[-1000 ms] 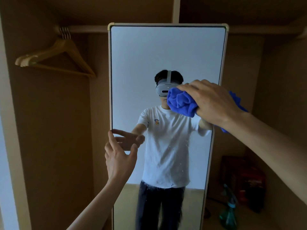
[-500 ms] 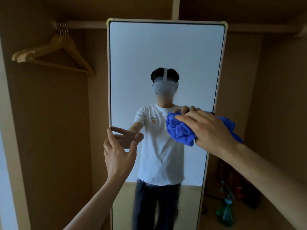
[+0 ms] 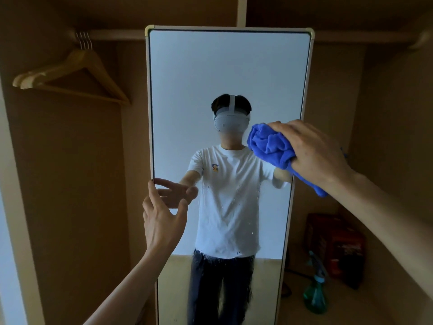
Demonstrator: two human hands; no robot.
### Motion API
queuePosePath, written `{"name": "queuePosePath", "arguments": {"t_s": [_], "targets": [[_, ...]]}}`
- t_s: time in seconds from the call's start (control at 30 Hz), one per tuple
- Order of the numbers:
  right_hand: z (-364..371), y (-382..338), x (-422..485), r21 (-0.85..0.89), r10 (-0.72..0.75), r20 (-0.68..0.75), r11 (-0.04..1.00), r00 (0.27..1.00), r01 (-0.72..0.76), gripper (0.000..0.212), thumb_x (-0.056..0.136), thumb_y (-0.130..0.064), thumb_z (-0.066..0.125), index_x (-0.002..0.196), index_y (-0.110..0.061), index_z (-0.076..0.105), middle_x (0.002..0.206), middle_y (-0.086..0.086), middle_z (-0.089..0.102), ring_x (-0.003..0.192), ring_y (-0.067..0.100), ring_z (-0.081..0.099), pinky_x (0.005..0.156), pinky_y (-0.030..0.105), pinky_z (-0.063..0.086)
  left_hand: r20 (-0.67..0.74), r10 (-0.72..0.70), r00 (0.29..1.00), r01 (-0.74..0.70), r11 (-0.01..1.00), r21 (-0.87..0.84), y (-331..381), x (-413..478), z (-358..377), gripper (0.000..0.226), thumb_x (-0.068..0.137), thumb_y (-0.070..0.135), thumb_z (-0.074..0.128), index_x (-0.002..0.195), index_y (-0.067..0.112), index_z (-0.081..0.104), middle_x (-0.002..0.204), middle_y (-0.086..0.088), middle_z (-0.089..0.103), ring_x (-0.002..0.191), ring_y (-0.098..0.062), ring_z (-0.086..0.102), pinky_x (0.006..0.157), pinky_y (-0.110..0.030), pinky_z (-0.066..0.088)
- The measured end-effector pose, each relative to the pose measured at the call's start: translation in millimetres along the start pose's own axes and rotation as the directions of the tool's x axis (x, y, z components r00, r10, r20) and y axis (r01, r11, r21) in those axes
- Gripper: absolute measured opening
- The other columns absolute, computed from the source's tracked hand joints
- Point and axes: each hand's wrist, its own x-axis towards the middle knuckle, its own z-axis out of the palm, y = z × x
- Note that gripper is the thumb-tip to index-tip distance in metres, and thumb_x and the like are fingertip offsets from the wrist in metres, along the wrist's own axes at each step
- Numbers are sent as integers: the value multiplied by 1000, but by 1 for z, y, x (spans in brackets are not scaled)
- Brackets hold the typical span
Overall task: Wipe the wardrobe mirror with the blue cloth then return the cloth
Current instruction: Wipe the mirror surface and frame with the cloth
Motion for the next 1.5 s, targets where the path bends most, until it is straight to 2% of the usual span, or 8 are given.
{"name": "queuePosePath", "arguments": {"t_s": [0.4,0.53,0.63,0.77,0.97,1.13,1.37,1.5], "targets": [[34,-18,-56,-1,50,27,999,998,-50,69,75,4,69,139,-18,52,113,0,60,95,23,63,65,41,57,-35,14,999,-13,1000,25,-6,-3,5,90,95,45,60,160,31,0,161,-12,24,143,-36,34,108,-56,43],[29,-27,-52,317,299,14,903,954,-288,57,78,8,63,130,-17,55,112,-5,60,100,16,60,79,19,43,-32,16,999,-16,1000,20,-6,-2,3,89,95,46,60,159,33,0,160,-12,25,142,-35,35,107,-56,44],[22,-34,-48,355,516,18,798,856,-488,59,88,6,57,141,-14,45,110,-8,51,95,12,50,79,26,37,-29,21,999,-20,1000,12,-8,1,1,88,95,45,61,159,33,1,159,-12,26,142,-35,35,107,-55,45],[18,-34,-43,385,606,-47,745,794,-545,51,93,3,53,141,-12,44,108,-3,53,91,13,47,77,29,35,-34,24,999,-23,1000,3,-11,4,0,86,96,43,60,160,31,3,156,-11,29,141,-33,35,105,-54,46],[21,-36,-39,367,637,-79,734,767,-572,50,93,2,54,141,-12,45,118,13,64,90,12,47,77,28,35,-23,40,999,-41,999,-33,-16,5,-1,87,95,42,62,160,30,6,155,-10,28,140,-33,34,104,-54,44],[18,-44,-31,430,375,-325,876,868,-218,29,89,-1,61,88,-25,46,71,4,54,75,-10,52,72,-2,34,-10,52,999,-53,997,-62,-16,2,-3,88,94,40,65,160,31,7,156,-9,27,141,-31,32,104,-52,43],[33,-54,-20,437,450,-256,844,856,-313,12,92,-3,63,100,-11,57,79,1,58,80,-11,55,74,4,39,38,66,997,-62,994,-90,-23,4,-9,88,94,41,64,159,36,5,149,-7,33,136,-27,35,101,-49,45],[48,-70,-9,390,505,-189,826,842,-408,20,93,-16,68,111,-16,58,84,-5,60,76,10,62,68,17,46,85,84,993,-73,989,-125,-31,9,-14,89,93,39,65,158,40,5,147,-3,33,133,-23,35,96,-36,38]]}}
